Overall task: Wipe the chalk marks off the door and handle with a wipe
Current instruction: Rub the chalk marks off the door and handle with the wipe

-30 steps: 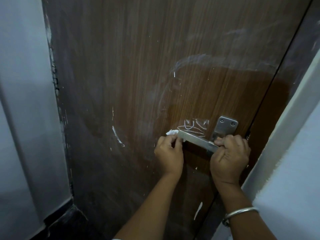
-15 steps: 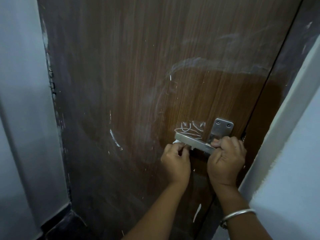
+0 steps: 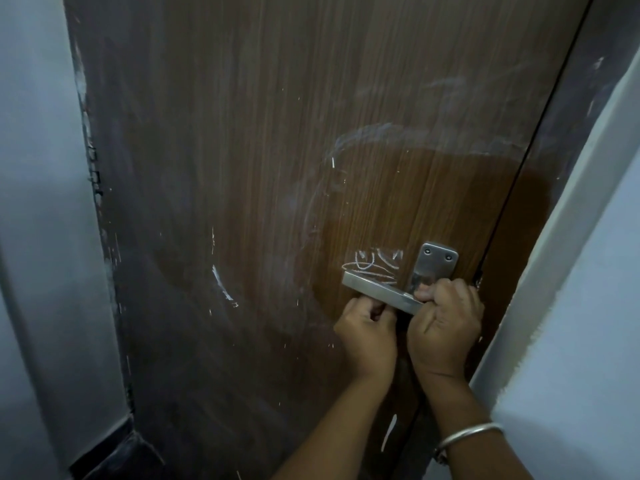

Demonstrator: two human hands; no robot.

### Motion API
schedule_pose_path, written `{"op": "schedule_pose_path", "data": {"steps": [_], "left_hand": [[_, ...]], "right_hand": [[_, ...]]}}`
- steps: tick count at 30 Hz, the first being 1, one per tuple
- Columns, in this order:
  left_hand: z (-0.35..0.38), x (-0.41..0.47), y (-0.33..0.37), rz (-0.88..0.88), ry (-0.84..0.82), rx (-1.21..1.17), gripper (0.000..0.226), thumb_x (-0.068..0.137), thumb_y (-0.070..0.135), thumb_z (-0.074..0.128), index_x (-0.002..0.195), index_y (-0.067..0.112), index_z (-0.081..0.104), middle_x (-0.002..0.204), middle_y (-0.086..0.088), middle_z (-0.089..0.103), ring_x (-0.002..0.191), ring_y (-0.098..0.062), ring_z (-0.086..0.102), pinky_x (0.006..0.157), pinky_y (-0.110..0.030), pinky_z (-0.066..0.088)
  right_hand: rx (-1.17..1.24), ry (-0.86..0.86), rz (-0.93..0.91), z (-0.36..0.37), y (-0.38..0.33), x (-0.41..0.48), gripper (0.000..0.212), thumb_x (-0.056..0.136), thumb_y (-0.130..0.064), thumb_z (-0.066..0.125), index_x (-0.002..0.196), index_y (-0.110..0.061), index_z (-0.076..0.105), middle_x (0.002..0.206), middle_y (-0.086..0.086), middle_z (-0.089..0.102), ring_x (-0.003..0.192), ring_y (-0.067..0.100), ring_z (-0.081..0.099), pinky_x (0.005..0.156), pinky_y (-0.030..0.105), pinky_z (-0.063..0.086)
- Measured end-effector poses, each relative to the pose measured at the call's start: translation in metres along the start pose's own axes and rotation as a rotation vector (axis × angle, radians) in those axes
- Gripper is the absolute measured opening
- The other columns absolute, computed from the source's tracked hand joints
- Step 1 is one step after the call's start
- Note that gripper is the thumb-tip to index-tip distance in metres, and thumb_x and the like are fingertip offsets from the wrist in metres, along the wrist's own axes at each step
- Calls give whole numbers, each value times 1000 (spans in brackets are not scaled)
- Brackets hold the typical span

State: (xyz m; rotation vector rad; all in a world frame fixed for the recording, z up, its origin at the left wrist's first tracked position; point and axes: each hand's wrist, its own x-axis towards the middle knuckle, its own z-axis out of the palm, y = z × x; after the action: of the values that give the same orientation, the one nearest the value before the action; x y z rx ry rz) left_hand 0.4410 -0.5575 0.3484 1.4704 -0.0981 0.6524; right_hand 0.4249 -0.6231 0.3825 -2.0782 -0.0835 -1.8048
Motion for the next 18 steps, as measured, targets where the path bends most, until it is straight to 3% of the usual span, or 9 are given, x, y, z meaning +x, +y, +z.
{"op": "schedule_pose_path", "data": {"steps": [3,7,11,14,18], "left_hand": [[1,2,0,-48,37,-30,11,70,2,71,68,12,68,71,-3,63,62,-4,56,58,-12,43],[0,0,3,32,20,-2,12,70,2,72,69,12,68,70,2,61,62,-1,56,57,-5,39],[-4,11,0,-22,102,-31,13,72,1,70,67,11,65,74,0,60,65,-7,57,59,-18,46],[-4,4,2,113,-12,25,18,71,-2,69,81,13,70,83,2,63,75,-4,59,67,-10,46],[-3,10,2,-19,92,-29,15,72,0,70,70,15,67,76,2,61,67,-3,57,59,-9,42]], "right_hand": [[-3,5,-6,0,1,0,28,79,-7,37,59,-4,55,59,13,53,61,27,48,62,25,22],[-6,-6,-3,0,2,-1,29,80,-8,36,59,-5,55,59,13,53,59,30,50,60,28,23],[2,-8,-4,0,1,0,28,79,-7,35,59,-6,55,59,13,53,59,30,50,61,28,23],[10,-9,1,0,1,0,28,79,-7,35,59,-5,54,59,13,53,59,30,50,60,30,25],[17,-16,7,-1,0,0,29,79,-6,35,59,-4,55,59,13,54,59,30,50,61,29,25]]}}
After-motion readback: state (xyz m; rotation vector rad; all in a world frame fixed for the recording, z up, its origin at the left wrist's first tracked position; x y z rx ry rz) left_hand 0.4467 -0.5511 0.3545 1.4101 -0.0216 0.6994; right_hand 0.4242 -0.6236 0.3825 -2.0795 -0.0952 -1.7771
